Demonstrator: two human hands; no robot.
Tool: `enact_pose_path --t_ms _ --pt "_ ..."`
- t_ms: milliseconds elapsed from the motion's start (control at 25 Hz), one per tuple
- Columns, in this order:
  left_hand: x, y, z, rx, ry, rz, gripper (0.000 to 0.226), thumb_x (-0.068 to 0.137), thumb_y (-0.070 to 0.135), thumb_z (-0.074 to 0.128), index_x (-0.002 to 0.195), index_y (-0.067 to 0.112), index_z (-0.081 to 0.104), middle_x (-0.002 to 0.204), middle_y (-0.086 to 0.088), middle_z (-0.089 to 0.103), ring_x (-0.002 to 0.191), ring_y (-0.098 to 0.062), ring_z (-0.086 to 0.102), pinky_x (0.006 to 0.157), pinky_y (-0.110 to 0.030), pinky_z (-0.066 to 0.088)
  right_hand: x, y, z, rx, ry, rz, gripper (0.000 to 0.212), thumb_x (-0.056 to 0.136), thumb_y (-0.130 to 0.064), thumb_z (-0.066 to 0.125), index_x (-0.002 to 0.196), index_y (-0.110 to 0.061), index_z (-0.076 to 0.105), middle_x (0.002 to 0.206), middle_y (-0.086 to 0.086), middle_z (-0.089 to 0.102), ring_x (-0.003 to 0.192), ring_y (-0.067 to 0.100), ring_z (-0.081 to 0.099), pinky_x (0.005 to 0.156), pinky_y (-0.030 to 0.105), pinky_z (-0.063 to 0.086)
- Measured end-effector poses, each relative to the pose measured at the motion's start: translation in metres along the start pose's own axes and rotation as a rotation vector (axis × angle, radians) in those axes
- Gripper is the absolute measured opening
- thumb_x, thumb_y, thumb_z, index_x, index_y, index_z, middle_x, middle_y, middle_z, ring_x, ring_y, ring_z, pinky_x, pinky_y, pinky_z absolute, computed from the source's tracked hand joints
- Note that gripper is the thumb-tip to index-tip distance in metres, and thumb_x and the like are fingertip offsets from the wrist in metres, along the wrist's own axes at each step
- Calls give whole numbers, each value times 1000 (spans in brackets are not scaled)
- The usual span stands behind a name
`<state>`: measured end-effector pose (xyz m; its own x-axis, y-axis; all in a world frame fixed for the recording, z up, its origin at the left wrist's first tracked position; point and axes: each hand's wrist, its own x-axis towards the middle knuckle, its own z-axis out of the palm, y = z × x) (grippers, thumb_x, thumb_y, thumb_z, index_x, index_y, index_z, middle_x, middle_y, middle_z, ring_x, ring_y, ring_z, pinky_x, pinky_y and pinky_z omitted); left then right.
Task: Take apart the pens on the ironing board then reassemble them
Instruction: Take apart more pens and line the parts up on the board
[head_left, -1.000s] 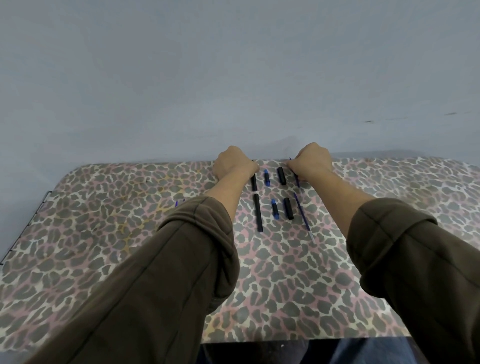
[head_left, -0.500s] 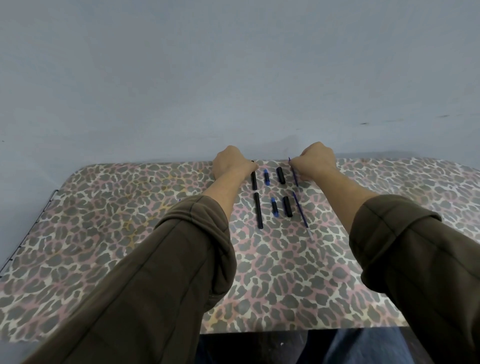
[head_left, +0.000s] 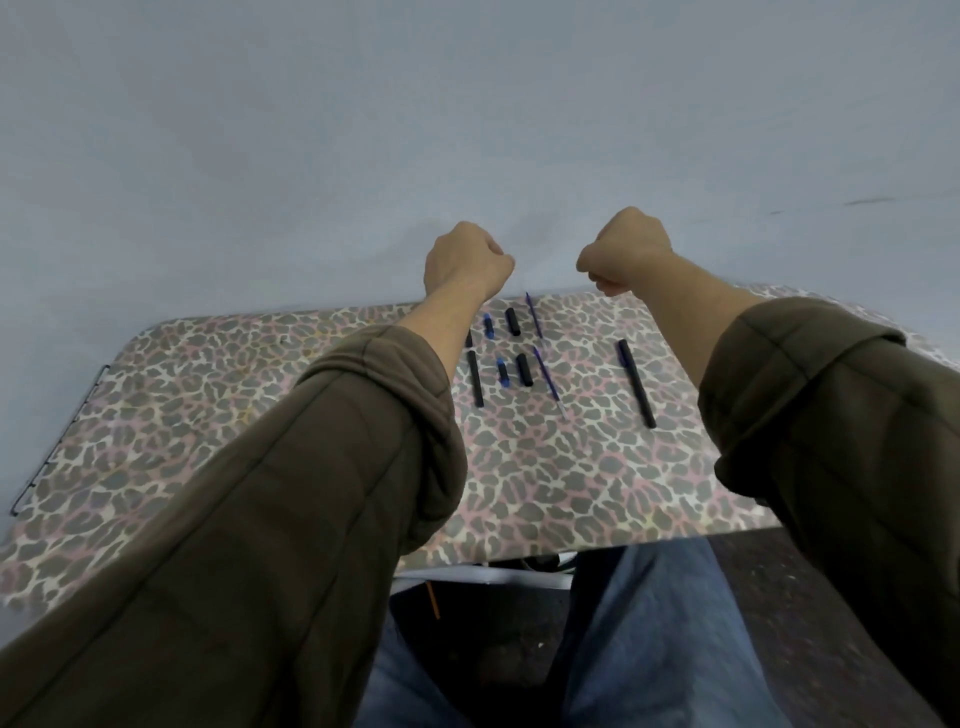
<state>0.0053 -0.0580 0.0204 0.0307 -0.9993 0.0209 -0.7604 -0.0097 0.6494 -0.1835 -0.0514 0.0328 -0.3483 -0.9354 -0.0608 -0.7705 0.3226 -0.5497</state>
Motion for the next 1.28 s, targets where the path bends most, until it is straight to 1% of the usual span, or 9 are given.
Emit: enact_pose_path --t_ms 160,400,560,680,760,840,1000,1200,1280 --pt "-24 14 4 -19 -8 11 19 91 21 68 105 18 79 106 0 76 98 -22 70 74 -29 51 -23 27 -13 -78 -13 29 9 86 -5 65 77 -5 66 70 15 71 61 30 71 77 40 66" --pt "-55 21 40 16 -94 52 14 93 21 69 94 14 80 98 -1 78 87 -23 73 67 -30 54 -46 64 -5 -150 -51 74 23 88 -4 65 66 -7 56 65 12 64 56 27 63 64 34 59" --pt "-55 23 53 47 -125 55 19 95 22 65 88 12 79 107 1 78 82 -21 71 61 -27 51 -45 75 -2 -190 -69 85 24 90 -5 64 67 -8 58 66 10 66 56 27 64 64 32 56" --pt "-54 24 59 78 -137 52 19 94 18 63 77 14 71 91 0 73 77 -24 71 63 -36 57 -42 80 3 -215 -96 100 18 90 -5 62 72 -6 62 68 11 69 58 27 68 65 31 61" --pt "-53 24 63 68 -153 42 16 94 17 62 81 16 71 92 -1 72 81 -27 72 72 -38 60 -39 82 9 -203 -129 117 15 89 -4 64 75 -5 62 68 12 68 59 28 69 67 34 63" --pt "-52 24 69 42 -181 36 16 93 16 62 90 10 77 105 -2 76 87 -30 72 68 -33 56 -37 85 15 -199 -153 132 11 89 -5 67 79 -4 64 68 10 67 58 26 68 67 34 64" --pt "-49 21 78 81 -210 50 25 91 15 62 66 16 57 98 -6 79 62 -25 59 57 -31 45 -33 92 24 -218 -220 167 6 88 -9 71 86 -4 69 74 12 76 71 26 78 77 42 66" --pt "-47 17 80 76 -214 37 16 90 15 63 74 19 62 84 -4 69 66 -22 59 67 -41 59 -30 100 35 -260 -220 197 12 86 -13 76 81 -6 67 56 6 72 45 18 70 54 30 61" --pt "-47 15 79 69 -206 39 25 89 13 62 66 18 55 82 -2 66 63 -22 55 59 -37 51 -29 97 34 -196 -234 223 12 87 -13 76 84 -4 68 51 6 70 41 19 69 54 31 62"
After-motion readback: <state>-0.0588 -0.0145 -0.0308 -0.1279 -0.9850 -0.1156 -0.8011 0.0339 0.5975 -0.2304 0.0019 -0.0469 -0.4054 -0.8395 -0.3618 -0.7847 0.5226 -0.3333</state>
